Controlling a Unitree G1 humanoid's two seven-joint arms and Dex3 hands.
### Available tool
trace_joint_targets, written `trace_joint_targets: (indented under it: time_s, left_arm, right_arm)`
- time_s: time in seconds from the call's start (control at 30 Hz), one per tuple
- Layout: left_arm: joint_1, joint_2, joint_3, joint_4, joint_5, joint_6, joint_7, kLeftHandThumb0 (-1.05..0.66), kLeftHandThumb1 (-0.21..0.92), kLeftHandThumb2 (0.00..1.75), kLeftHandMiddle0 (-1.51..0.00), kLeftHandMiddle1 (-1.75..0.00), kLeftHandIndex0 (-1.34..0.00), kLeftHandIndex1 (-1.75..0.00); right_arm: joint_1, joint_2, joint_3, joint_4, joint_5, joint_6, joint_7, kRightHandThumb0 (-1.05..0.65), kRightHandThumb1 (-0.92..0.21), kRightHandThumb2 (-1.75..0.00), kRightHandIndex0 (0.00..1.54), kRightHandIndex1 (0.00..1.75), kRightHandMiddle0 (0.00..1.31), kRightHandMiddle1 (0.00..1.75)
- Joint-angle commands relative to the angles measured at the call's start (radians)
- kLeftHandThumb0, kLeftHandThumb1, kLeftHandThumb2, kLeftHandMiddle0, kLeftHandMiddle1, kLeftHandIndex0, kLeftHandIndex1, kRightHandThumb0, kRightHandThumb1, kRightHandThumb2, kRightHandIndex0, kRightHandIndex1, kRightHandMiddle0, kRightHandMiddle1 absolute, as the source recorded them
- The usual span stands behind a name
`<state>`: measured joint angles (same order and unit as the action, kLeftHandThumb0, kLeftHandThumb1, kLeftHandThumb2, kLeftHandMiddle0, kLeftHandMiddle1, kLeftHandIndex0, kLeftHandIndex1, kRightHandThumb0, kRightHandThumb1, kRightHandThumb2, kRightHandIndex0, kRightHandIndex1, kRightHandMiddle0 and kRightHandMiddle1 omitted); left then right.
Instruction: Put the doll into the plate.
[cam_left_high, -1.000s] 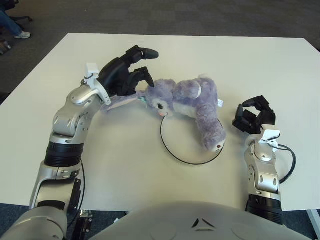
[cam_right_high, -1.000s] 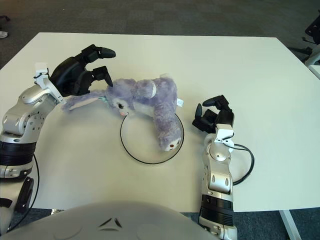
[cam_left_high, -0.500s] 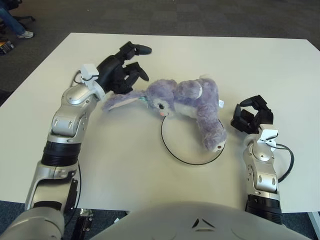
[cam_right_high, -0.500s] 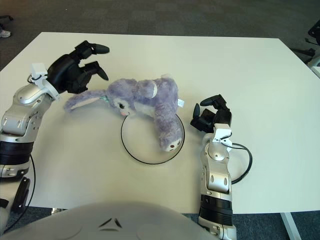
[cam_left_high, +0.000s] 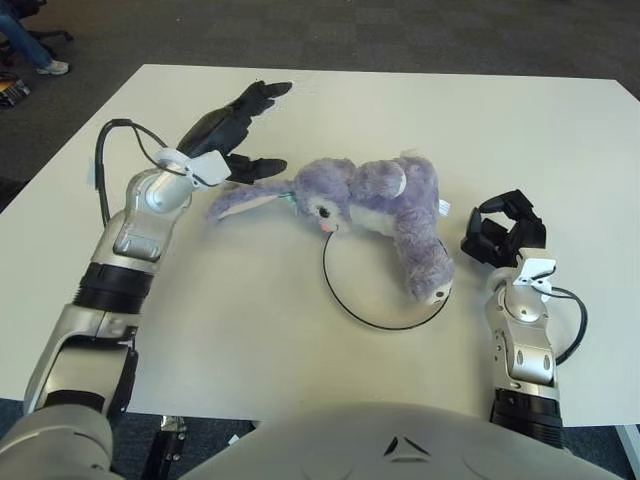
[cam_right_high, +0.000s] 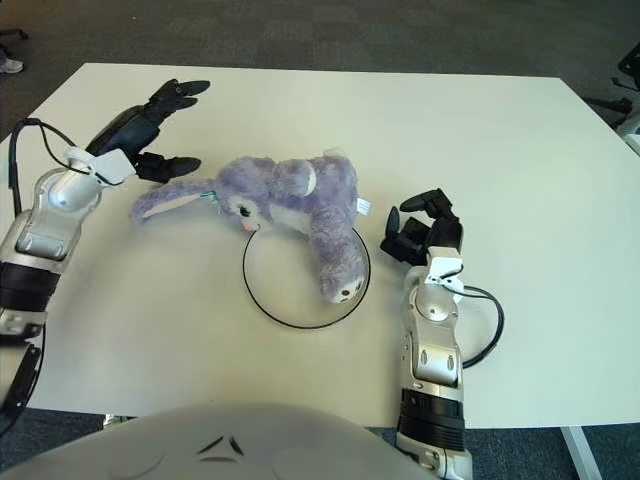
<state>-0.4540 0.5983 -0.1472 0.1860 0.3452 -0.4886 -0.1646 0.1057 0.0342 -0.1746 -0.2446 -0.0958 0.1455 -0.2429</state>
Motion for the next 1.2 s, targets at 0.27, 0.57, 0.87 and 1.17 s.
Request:
trace_joint_targets:
  time_s: [0.27,0.57,0.87,1.17]
  left_arm:
    - [-0.080,0.010,-0.031,0.181,0.259,-0.243,0.223,-1.05,0.92,0.53,-0.13,-0.10,0.00,-0.32]
    - [-0.091,0.038,-0.068,0.198,0.376,-0.270,0.259,-1.05,0.92,0.70,-0.07,-0.04,0.00,-0.09]
    - [-0.083,0.045,-0.109,0.155,0.421,-0.207,0.184,-1.05,0.92,0.77,-0.01,-0.01,0.00,-0.11]
    - [-0.060,0.055,-0.140,0.065,0.407,-0.129,0.022,-1.05,0.92,0.71,0.00,0.00,0.00,-0.18]
  right_arm:
    - [0.007,-0.010,-0.015,-0.013,0.000,0.006,-0.004,-0.45,-0.41,-1.19,1.15,1.75,0.53,1.75]
    - [0.009,-0.009,-0.022,-0.008,0.008,-0.006,-0.001,-0.46,-0.38,-1.24,1.16,1.75,0.57,1.75]
    - [0.007,0.006,-0.025,-0.012,0.016,-0.007,-0.009,-0.46,-0.38,-1.23,1.15,1.75,0.56,1.75]
    - [0.007,0.016,-0.032,-0.013,0.028,-0.016,-0.005,-0.45,-0.42,-1.19,1.15,1.75,0.53,1.75]
